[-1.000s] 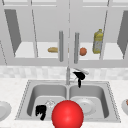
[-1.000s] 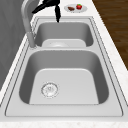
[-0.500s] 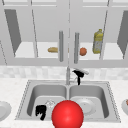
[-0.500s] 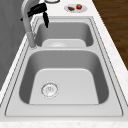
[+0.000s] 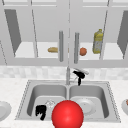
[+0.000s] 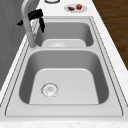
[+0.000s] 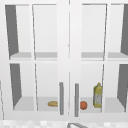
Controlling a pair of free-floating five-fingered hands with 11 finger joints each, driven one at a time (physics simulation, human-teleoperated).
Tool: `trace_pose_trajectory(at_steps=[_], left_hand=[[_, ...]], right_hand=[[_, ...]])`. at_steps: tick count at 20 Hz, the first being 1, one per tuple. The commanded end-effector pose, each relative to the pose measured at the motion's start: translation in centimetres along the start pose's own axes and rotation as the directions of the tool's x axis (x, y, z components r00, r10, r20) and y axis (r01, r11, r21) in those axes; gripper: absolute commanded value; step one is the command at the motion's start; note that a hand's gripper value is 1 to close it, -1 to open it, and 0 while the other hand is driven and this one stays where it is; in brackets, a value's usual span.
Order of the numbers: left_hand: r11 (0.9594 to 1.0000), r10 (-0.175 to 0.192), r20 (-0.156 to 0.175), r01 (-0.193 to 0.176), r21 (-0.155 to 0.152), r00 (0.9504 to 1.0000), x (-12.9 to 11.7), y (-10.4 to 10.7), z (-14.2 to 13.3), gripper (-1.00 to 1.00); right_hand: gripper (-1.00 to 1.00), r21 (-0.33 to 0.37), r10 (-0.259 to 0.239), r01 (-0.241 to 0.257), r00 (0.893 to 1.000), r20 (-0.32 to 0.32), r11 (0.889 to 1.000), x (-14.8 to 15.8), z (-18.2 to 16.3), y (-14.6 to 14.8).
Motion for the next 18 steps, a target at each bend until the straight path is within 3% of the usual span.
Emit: trace_pose_trajectory(at_steps=[1, 4, 10, 11, 12, 18], left_hand=[[1.0, 0.0, 0.0, 0.0, 0.0, 1.0, 0.0, 0.0, 0.0, 0.0], [1.0, 0.0, 0.0, 0.0, 0.0, 1.0, 0.0, 0.0, 0.0, 0.0], [1.0, 0.0, 0.0, 0.0, 0.0, 1.0, 0.0, 0.0, 0.0, 0.0], [1.0, 0.0, 0.0, 0.0, 0.0, 1.0, 0.0, 0.0, 0.0, 0.0], [1.0, 0.0, 0.0, 0.0, 0.0, 1.0, 0.0, 0.0, 0.0, 0.0], [1.0, 0.0, 0.0, 0.0, 0.0, 1.0, 0.0, 0.0, 0.0, 0.0]], right_hand=[[-1.0, 0.062, -0.003, 0.005, 1.0, -0.018, 0.998, -2.0, -2.4, 1.2], [-1.0, 0.037, -0.054, 0.053, 0.998, 0.042, 0.998, -3.3, -2.4, 2.0], [-1.0, 0.014, -0.046, 0.045, 0.997, 0.056, 0.999, -3.0, -2.4, 2.8], [1.0, 0.02, -0.041, 0.04, 0.998, 0.047, 0.999, -2.4, -2.2, 2.9], [1.0, -0.054, 0.044, -0.041, 0.997, 0.062, 0.998, -1.8, -1.7, 2.9], [1.0, -0.071, 0.007, 0.0, 0.996, 0.094, 0.998, -1.5, -3.0, 2.9]])
